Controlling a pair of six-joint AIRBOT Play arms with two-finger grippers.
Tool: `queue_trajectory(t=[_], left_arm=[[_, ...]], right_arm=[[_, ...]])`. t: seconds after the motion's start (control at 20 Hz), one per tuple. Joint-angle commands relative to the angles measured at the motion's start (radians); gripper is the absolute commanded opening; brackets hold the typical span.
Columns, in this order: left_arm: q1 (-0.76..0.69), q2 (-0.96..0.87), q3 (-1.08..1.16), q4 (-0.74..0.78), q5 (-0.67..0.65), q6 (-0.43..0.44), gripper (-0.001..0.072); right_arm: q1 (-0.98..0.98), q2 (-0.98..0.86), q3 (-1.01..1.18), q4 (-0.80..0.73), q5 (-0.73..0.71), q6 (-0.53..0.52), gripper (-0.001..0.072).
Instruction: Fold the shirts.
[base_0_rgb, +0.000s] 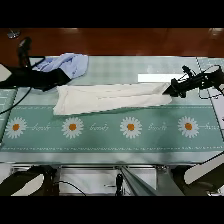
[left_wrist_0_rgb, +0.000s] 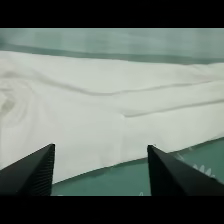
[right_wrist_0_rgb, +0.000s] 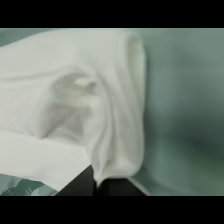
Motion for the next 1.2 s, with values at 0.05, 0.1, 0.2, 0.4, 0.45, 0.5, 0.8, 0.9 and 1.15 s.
queue_trajectory(t=[0.05,0.1,0.2,0.4,0.45,0.5,0.8,0.9,1.15], left_arm=[[-0.108,-0.098,-0.01,-0.153,0.038,0.105,0.0028],[-0.125,-0.123,-0.007,-0.207,0.041,0.131,0.0028],[-0.185,-0.175,0.017,-0.253,0.057,0.163,0.0027],[-0.34,-0.347,0.156,-0.232,0.07,0.152,0.0026],[-0.373,-0.399,0.201,-0.232,0.069,0.134,0.0026],[-0.407,-0.453,0.249,-0.232,0.065,0.116,0.0026],[-0.64,-0.736,0.514,-0.284,0.026,0.049,0.0027],[-0.711,-0.786,0.558,-0.346,0.033,0.049,0.0026],[-0.828,-0.841,0.598,-0.397,0.025,0.05,0.0027]], right_arm=[[0.025,0.1,0.0,-0.044,0.05,-0.013,0.0025],[0.025,0.159,-0.004,-0.084,0.052,-0.013,0.0025],[0.026,0.304,-0.053,-0.1,0.051,-0.035,0.0025],[0.027,0.678,-0.27,-0.095,-0.012,-0.053,0.0025],[0.027,0.765,-0.317,-0.096,-0.02,-0.05,0.0025],[0.027,0.851,-0.36,-0.092,-0.021,-0.036,0.0025],[0.027,1.128,-0.418,-0.065,0.009,0.065,0.0025],[0.027,1.154,-0.418,-0.055,0.013,0.079,0.0025],[0.027,1.154,-0.418,-0.024,0.006,0.079,0.0025]])
